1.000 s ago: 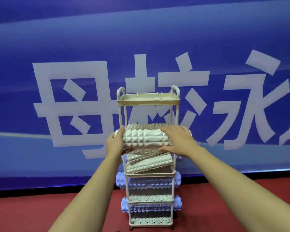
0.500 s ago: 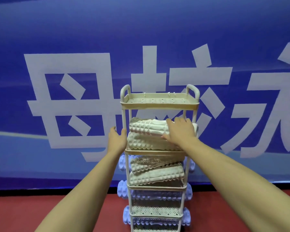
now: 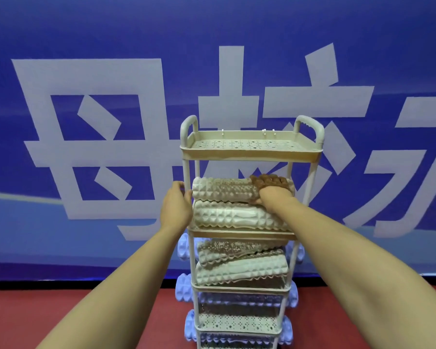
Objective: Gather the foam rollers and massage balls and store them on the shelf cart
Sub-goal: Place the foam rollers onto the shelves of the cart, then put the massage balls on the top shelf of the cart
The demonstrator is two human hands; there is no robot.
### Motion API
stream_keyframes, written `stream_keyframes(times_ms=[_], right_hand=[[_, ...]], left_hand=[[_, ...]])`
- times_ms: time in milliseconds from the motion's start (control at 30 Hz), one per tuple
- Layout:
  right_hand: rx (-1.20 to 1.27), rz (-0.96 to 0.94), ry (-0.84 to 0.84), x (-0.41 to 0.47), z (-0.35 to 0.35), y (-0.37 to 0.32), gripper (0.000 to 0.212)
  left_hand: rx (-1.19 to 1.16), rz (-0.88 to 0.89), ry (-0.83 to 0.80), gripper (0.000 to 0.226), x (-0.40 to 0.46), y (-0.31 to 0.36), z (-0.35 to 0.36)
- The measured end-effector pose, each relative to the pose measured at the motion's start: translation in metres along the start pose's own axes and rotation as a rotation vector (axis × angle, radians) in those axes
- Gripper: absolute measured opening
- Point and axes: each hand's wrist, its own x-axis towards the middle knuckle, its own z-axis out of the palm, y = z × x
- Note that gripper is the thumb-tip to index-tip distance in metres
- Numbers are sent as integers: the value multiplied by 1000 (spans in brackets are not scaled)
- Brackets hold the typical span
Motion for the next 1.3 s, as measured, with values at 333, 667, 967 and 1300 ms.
stream_keyframes(times_ms=[333, 667, 967, 1300], right_hand=[[51, 35, -7, -14, 5, -6, 80], [258, -124, 269, -139, 38, -38, 56], [357, -51, 169, -324, 162, -42, 54], [366, 86, -328, -446, 325, -49, 70]], left_hand=[[105, 53, -104, 34, -4, -3, -13], [321, 367, -132, 53, -121, -29, -14], [379, 333, -367, 58, -313, -108, 14], [453, 84, -725, 57, -444, -204, 68]])
